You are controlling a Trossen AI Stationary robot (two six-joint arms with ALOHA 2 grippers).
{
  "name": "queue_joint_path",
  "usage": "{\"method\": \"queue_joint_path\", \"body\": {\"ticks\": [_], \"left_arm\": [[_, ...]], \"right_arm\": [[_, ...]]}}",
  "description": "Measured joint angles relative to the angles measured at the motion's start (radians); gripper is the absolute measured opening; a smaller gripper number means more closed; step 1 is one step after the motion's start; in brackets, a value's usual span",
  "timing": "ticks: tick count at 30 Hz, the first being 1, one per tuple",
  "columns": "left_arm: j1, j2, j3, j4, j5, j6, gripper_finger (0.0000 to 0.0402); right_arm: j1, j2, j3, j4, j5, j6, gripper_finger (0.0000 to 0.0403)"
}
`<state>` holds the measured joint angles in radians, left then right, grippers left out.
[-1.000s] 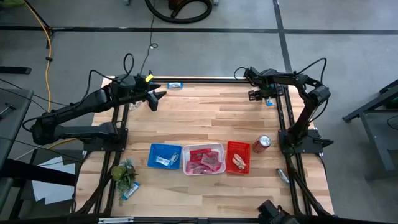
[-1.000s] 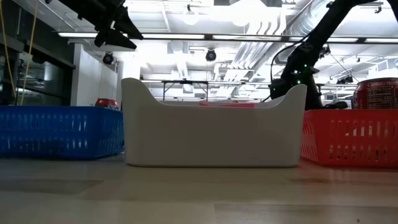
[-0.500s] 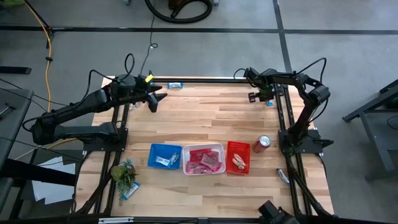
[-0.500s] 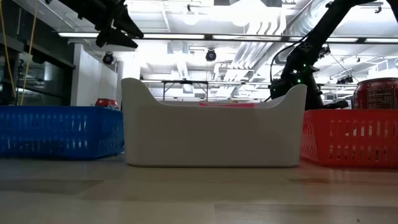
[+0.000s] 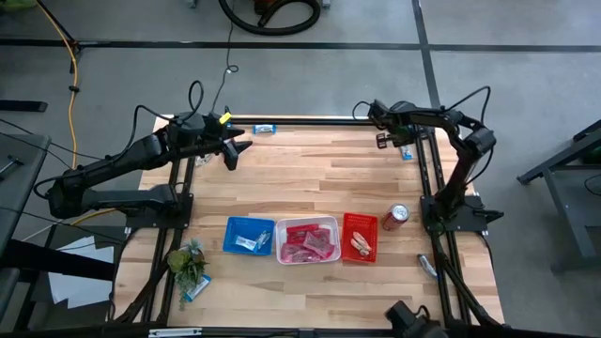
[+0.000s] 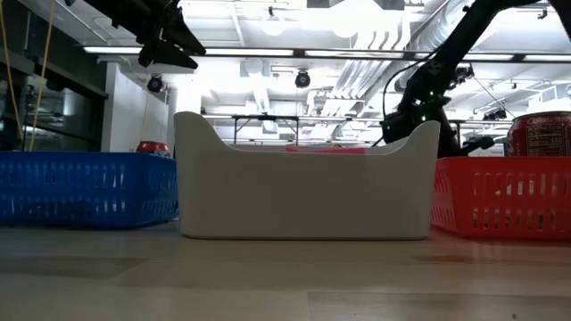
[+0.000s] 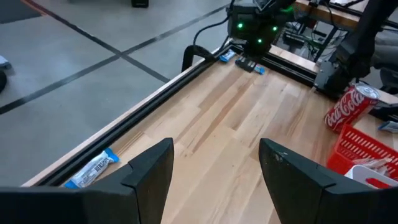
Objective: Sort candy
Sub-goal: Put the white chocolate into the blue bin
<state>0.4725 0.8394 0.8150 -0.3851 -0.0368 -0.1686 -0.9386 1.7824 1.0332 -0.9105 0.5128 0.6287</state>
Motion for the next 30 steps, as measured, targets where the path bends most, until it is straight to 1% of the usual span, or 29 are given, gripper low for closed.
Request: {"method": "queue_joint_path", "body": {"ticks": [2, 6, 10, 12, 16, 21, 27, 30], "left_arm": [[0.000, 0.000, 0.000, 0.000, 0.000, 0.006, 0.0223], [0.000, 0.000, 0.000, 0.000, -0.002, 0.015, 0.0223], [0.000, 0.000, 0.000, -0.001, -0.002, 0.016, 0.0223], [0.000, 0.000, 0.000, 0.000, -0.005, 0.016, 0.0223], [0.000, 0.000, 0.000, -0.001, -0.005, 0.016, 0.0223], [0.000, 0.000, 0.000, 0.000, -0.034, 0.021, 0.0223], [0.000, 0.000, 0.000, 0.000, -0.035, 0.093, 0.0223], [0.000, 0.000, 0.000, 0.001, -0.035, 0.093, 0.0223]], "right_arm": [[0.001, 0.032, 0.000, 0.017, 0.022, 0.026, 0.0013], [0.013, 0.112, 0.011, -0.002, 0.060, 0.100, 0.0003], [0.045, 0.149, 0.024, 0.006, 0.054, 0.066, 0.0002], [0.064, 0.149, 0.025, -0.007, 0.044, 0.077, 0.0002], [0.123, 0.115, 0.022, -0.040, -0.032, 0.072, 0.0001], [0.229, 0.048, 0.019, -0.037, -0.133, 0.074, 0.0000], [0.355, -0.016, 0.020, 0.006, -0.228, 0.114, 0.0000], [0.404, -0.059, 0.052, -0.020, -0.232, 0.131, 0.0000]]}}
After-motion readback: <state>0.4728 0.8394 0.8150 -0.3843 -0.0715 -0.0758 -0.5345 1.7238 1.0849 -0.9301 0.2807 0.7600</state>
